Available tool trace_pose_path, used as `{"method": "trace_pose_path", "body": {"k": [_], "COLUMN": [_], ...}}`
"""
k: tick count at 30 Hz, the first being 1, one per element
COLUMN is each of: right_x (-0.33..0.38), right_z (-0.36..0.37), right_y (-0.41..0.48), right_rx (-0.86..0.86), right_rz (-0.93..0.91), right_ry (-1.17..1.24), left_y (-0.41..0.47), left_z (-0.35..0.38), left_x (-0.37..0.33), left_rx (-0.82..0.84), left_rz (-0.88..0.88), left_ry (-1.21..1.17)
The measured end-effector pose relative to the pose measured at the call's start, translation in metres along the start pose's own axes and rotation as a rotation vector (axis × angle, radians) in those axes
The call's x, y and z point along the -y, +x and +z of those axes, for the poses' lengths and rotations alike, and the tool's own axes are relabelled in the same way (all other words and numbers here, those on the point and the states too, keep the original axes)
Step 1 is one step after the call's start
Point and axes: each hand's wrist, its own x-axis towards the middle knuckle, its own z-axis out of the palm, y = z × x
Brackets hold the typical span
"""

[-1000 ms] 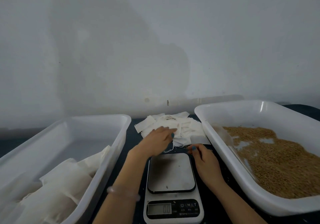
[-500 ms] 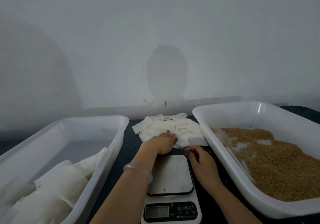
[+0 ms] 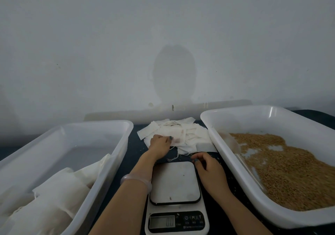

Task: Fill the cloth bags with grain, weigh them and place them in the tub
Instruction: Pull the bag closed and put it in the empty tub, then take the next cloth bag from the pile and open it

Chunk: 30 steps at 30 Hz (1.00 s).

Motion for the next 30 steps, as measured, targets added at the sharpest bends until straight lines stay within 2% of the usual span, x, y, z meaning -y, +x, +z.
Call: {"method": "trace_pose_path", "body": {"k": [4, 8, 11, 15, 20, 25, 27, 30], "right_x": [0.0, -0.002, -0.002, -0.002, 0.001, 0.024, 0.039, 0.05], "right_z": [-0.001, 0.0, 0.0, 0.0, -0.003, -0.012, -0.013, -0.01], "right_y": [-0.001, 0.0, 0.0, 0.0, 0.0, 0.0, -0.003, -0.007], "right_rx": [-0.005, -0.012, -0.01, -0.017, -0.02, -0.015, 0.051, 0.093], "right_rz": [-0.002, -0.014, -0.018, -0.025, -0.024, -0.159, -0.176, -0.119], "right_ry": [0.003, -0.011, -0.016, -0.006, 0.025, 0.137, 0.235, 0.348], "left_y": [-0.008, -0.023, -0.038, -0.052, -0.067, -0.094, -0.11, -0.132], "left_z": [-0.002, -0.003, -0.005, -0.01, -0.019, -0.02, -0.014, -0.003], "left_x": [0.006, 0.014, 0.014, 0.015, 0.009, -0.011, -0.021, -0.031], "left_rx": [-0.133, -0.268, -0.317, -0.384, -0.281, -0.188, -0.202, -0.281], "left_rz": [-0.101, -0.24, -0.322, -0.349, -0.34, -0.221, -0.144, -0.015], "left_ry": [-0.398, -0.961, -1.284, -1.512, -1.783, -1.83, -1.733, -1.419]}}
